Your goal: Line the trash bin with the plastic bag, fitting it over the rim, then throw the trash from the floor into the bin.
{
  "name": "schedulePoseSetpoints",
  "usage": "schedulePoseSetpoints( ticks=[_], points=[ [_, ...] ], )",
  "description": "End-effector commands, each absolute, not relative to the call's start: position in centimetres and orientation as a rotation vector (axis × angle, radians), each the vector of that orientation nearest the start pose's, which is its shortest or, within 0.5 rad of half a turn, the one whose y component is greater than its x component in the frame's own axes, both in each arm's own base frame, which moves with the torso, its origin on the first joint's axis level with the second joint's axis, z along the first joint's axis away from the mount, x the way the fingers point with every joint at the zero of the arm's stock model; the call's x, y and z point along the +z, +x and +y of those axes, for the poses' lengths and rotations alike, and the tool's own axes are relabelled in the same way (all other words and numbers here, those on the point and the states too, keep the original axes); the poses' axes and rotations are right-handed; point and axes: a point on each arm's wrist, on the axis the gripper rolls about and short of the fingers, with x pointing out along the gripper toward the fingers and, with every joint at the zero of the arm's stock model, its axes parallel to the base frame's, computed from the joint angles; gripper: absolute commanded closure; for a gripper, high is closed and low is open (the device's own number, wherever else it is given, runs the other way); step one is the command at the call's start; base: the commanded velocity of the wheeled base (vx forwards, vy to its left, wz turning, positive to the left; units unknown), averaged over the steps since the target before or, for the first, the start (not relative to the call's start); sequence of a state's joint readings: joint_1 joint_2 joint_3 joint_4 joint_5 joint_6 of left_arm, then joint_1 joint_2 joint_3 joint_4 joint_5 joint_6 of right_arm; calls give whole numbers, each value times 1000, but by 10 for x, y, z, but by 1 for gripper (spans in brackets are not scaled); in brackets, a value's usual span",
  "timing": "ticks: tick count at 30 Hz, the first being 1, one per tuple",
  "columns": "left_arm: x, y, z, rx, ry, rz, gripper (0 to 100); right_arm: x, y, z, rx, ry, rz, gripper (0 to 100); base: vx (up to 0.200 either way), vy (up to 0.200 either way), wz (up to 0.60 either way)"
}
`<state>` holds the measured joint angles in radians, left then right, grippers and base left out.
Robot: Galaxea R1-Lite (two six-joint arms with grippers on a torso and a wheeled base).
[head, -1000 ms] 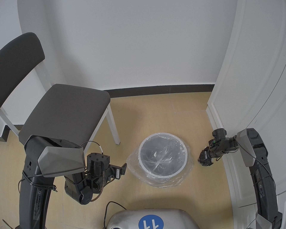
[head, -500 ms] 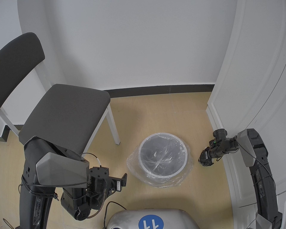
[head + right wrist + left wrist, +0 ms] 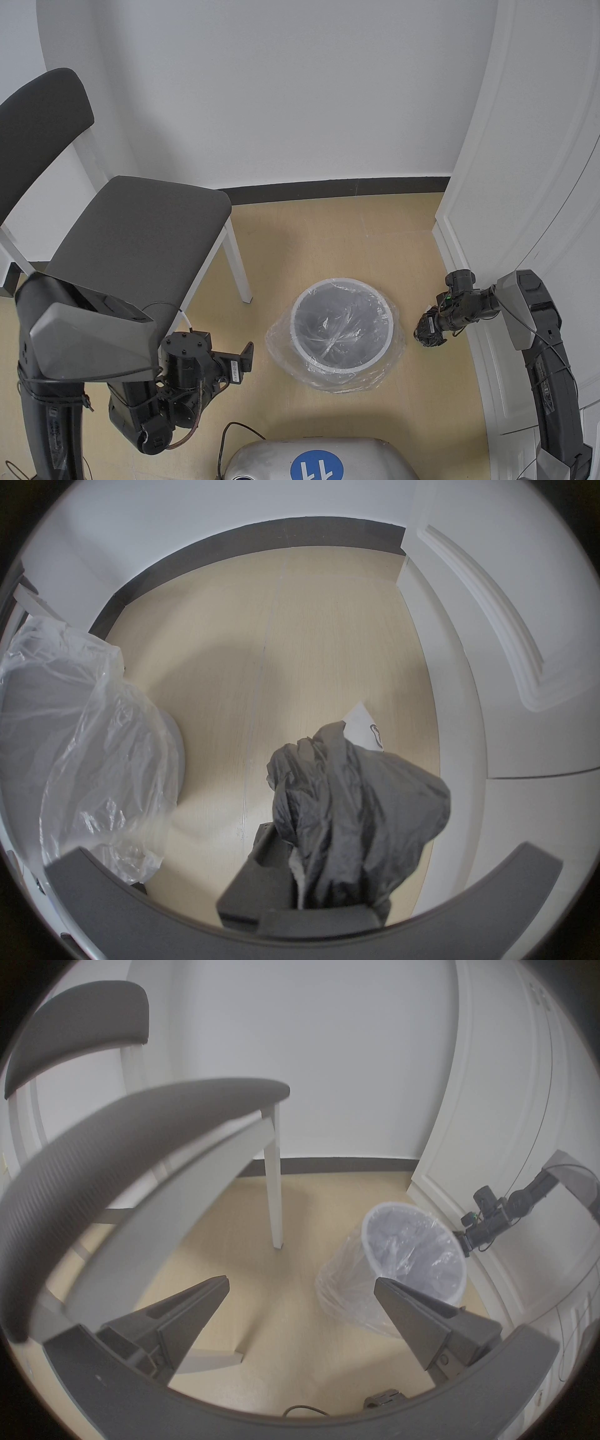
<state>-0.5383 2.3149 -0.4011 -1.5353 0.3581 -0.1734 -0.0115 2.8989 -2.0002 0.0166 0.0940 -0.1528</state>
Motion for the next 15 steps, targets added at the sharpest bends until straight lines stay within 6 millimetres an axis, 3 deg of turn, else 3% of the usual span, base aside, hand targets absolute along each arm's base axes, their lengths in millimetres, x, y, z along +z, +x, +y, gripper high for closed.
schedulePoseSetpoints(
  ticks=[1,12,15],
  points=[
    [35,256,-142,-156,-34,267,0,-74,523,-8,144,-105,883,100,0,0,0],
    [79,222,-142,-231,-62,162,0,-60,520,-9,165,-113,908,100,0,0,0],
    [106,206,-140,-268,-63,74,0,-55,516,-9,165,-112,915,100,0,0,0]
  ],
)
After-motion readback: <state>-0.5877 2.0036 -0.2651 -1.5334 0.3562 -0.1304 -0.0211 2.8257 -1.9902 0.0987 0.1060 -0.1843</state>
